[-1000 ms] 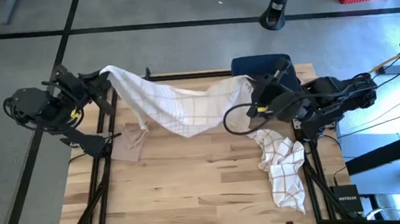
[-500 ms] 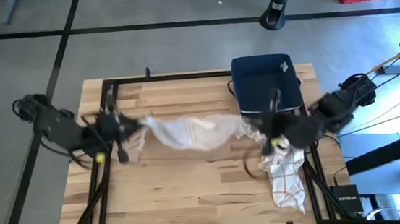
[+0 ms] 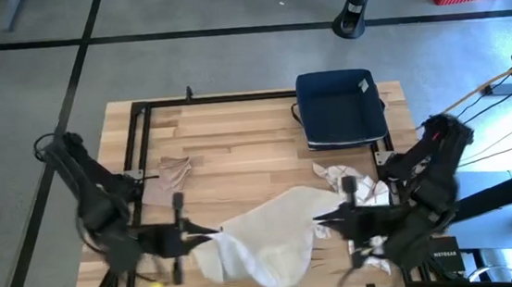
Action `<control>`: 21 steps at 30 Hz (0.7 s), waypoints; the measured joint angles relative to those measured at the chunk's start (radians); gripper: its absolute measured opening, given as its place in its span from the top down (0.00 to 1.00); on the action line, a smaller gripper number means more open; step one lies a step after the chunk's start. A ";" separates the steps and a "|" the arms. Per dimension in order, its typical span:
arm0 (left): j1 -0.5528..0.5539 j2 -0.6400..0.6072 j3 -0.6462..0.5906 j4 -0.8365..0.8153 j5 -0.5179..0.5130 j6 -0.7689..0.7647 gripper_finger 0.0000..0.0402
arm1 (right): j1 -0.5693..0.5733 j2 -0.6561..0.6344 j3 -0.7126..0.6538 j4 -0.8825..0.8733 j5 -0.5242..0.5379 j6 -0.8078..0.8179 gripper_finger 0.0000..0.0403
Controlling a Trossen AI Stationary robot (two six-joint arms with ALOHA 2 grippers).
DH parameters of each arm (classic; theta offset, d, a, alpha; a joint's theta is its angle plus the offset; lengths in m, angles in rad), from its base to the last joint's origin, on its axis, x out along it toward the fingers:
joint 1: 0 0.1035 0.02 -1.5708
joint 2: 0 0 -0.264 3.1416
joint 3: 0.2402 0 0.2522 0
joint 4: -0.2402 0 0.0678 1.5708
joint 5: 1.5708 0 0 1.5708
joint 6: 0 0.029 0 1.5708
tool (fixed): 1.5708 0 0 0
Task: Fold towel
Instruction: Fold the white patterned towel
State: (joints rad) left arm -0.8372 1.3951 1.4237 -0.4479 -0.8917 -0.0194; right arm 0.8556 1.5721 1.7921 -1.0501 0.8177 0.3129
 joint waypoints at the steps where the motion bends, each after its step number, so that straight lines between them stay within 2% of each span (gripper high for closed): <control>1: 0.009 0.016 -0.020 -0.017 -0.003 -0.041 1.00 | -0.012 0.028 0.000 -0.029 0.002 0.024 0.99; 7: 0.082 0.109 -0.173 -0.096 -0.003 -0.324 0.99 | -0.072 0.190 -0.060 -0.133 0.047 0.176 0.99; 12: 0.136 0.182 -0.261 -0.101 0.069 -0.465 0.98 | -0.142 0.295 -0.157 -0.124 -0.098 0.247 0.94; 16: 0.191 0.210 -0.270 -0.131 0.214 -0.534 0.88 | -0.208 0.360 -0.209 -0.128 -0.254 0.261 0.83; 21: 0.257 0.181 -0.232 -0.277 0.520 -0.593 0.71 | -0.272 0.384 -0.211 -0.216 -0.504 0.230 0.65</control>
State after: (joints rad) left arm -0.5805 1.5765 1.1920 -0.7253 -0.3720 -0.6123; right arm 0.5831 1.9560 1.5809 -1.2658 0.3135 0.5425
